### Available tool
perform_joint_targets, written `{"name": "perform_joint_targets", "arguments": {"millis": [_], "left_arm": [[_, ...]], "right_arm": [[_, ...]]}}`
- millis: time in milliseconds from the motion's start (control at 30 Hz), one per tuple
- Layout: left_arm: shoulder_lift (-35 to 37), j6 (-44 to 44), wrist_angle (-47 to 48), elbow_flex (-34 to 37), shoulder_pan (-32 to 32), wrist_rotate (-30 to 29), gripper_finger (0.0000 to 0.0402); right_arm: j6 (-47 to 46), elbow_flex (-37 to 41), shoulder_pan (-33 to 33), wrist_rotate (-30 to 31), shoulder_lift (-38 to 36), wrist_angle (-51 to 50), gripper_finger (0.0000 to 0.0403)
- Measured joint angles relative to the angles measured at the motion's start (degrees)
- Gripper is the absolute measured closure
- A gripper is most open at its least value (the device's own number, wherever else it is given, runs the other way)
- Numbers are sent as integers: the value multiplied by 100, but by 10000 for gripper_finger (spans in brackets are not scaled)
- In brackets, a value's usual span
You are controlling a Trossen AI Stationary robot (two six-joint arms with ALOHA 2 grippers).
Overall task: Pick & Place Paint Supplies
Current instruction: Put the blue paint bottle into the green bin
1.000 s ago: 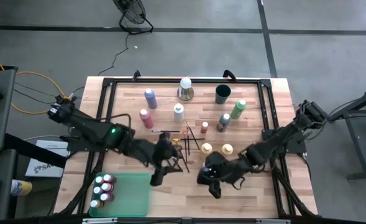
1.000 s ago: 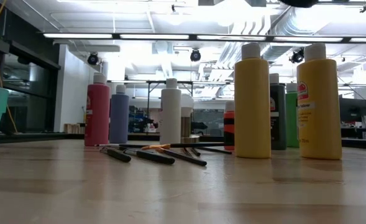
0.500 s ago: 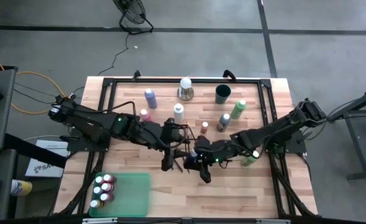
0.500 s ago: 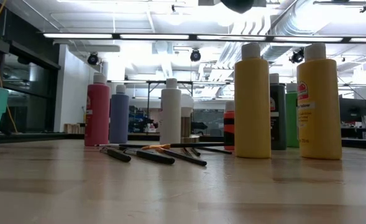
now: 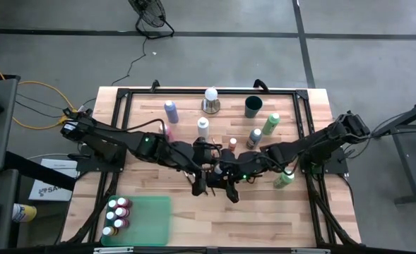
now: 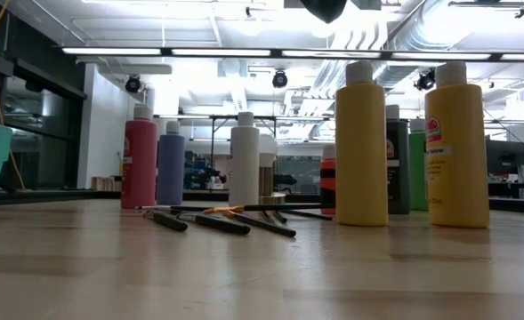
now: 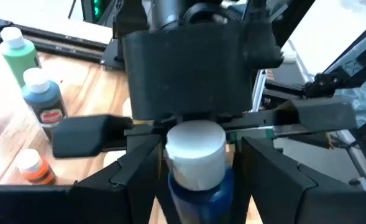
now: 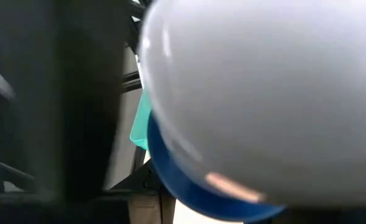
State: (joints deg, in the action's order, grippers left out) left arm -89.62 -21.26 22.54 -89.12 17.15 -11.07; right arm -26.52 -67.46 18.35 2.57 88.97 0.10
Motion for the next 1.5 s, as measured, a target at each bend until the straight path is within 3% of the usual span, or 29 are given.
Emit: {"name": "perform_joint_targets", "arguments": {"millis": [167,400,567,1100,1500], "left_arm": [[0,1,-50,0,-2,-17,209],[3,-54,16,0,2,-1,289],[67,-43,202,-7,2,77,288],[203,-449,2171,-632,206,570,288],[210,-622,2517,-634,387,773,288]], "right_arm": [[47,-1,0,0,-4,-64,286],[85,-2,0,9,-4,-94,286],[82,-7,-1,28,1,-155,286],[-85,-11,4,-53,-2,-298,286],[-136,-9,9,-248,0,-273,285]]}}
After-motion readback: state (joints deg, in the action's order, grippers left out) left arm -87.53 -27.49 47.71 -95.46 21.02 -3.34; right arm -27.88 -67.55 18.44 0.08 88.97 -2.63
